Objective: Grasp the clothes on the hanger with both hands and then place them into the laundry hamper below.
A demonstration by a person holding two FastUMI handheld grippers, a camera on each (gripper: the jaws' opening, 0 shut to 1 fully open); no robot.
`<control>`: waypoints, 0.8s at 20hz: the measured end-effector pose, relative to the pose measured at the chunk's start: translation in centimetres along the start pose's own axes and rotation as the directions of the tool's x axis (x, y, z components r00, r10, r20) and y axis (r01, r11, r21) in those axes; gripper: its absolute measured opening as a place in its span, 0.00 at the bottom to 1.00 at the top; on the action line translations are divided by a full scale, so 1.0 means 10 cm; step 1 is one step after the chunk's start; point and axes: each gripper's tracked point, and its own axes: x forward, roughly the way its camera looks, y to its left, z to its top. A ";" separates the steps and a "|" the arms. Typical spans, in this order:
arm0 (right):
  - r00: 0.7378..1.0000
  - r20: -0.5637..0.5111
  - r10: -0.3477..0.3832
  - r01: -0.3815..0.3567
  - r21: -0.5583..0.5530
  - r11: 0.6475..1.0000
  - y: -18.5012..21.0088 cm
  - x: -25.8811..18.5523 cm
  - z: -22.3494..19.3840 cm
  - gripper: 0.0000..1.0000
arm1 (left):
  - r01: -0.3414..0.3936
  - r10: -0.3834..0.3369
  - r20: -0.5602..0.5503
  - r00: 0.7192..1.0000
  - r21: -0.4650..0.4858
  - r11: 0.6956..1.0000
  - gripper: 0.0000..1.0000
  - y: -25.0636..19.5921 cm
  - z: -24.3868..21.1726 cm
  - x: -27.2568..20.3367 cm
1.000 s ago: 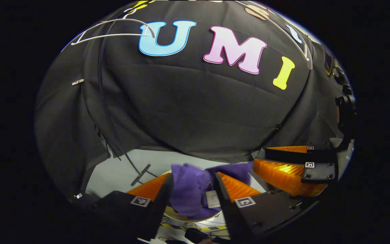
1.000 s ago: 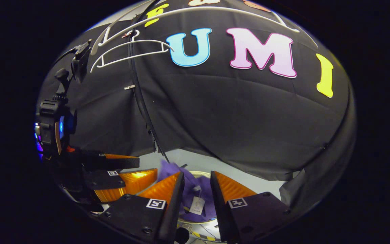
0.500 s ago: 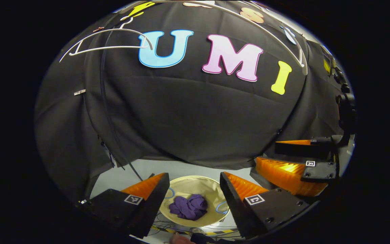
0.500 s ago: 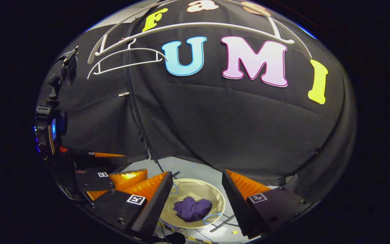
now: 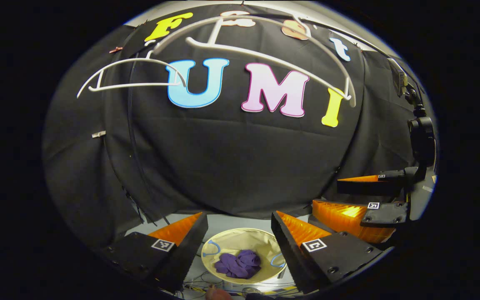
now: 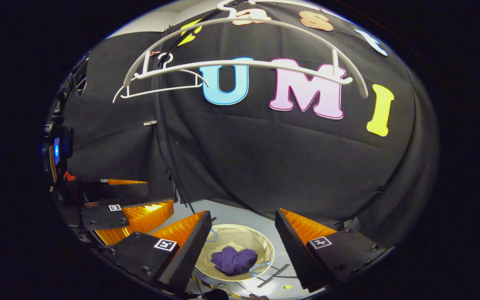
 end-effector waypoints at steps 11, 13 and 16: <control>0.937 0.306 -0.169 0.171 0.019 0.985 0.53 -1.55 0.76 0.96 | 0.074 -0.109 0.316 0.942 0.122 0.990 0.93 0.14 0.86 -1.65; 0.909 0.371 -0.191 0.192 0.037 0.981 0.65 -1.90 0.89 0.98 | 0.084 -0.136 0.389 0.911 0.149 0.985 0.95 0.13 1.03 -2.05; 0.850 0.475 -0.227 0.219 0.071 0.973 0.85 -2.46 1.08 0.96 | 0.109 -0.178 0.457 0.871 0.174 0.979 0.92 0.11 1.11 -2.60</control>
